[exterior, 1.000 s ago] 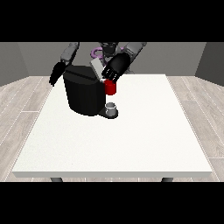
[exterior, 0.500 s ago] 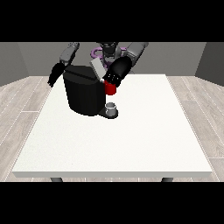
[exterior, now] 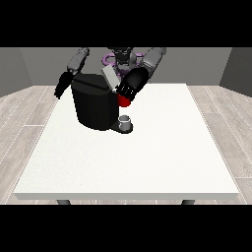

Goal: Insert the coffee pod into the coffee machine and close the lid

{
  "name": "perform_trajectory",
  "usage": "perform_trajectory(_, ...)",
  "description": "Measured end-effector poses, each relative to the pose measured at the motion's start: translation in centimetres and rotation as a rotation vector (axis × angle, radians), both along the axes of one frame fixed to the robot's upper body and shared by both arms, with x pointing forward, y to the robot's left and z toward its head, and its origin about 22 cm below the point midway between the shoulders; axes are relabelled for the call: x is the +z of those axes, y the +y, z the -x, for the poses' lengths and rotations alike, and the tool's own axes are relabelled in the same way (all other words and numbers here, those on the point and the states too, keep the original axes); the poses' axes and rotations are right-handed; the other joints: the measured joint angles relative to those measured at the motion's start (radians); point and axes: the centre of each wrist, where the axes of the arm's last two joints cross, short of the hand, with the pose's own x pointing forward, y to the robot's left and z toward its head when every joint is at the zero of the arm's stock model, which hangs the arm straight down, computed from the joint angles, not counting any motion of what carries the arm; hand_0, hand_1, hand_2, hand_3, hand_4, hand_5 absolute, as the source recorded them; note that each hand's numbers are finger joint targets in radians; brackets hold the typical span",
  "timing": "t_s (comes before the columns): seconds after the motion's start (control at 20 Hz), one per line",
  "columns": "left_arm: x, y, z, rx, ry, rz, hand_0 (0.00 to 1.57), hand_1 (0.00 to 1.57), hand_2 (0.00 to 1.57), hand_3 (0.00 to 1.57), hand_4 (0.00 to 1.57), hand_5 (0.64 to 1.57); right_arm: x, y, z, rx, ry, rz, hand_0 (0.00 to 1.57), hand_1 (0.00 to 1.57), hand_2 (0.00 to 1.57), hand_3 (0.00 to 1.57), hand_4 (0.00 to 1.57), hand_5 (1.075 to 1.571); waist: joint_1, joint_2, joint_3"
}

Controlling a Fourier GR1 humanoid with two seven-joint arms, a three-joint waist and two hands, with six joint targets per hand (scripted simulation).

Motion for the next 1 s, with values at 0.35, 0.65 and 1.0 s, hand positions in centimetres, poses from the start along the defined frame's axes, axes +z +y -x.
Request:
perform_trajectory(0.35,0.6,-0.2,0.1,-0.017,-0.057,0.002,1.27,1.27,1.24,0.97,0.0,1.571,0.2,0.4,-0.2,0.0,-0.006,0.005,0.0,0.0,0.0,0.0,0.11,1.571,-0.003,0.014,0.0003)
perform_trajectory(0.65,1.4,-0.1,0.3,-0.04,-0.099,-0.042,1.0,1.0,1.02,0.72,0.0,1.571,0.4,-0.1,-0.5,-0.008,-0.015,0.016,0.0,0.0,0.0,0.0,0.22,1.571,-0.005,0.029,0.001)
perform_trajectory(1.0,1.9,0.2,0.5,-0.034,-0.148,-0.099,0.0,0.0,0.63,0.51,0.0,1.571,0.6,0.6,-0.5,-0.003,-0.02,0.023,0.0,0.0,0.0,0.0,0.17,1.571,-0.008,0.039,0.0024)
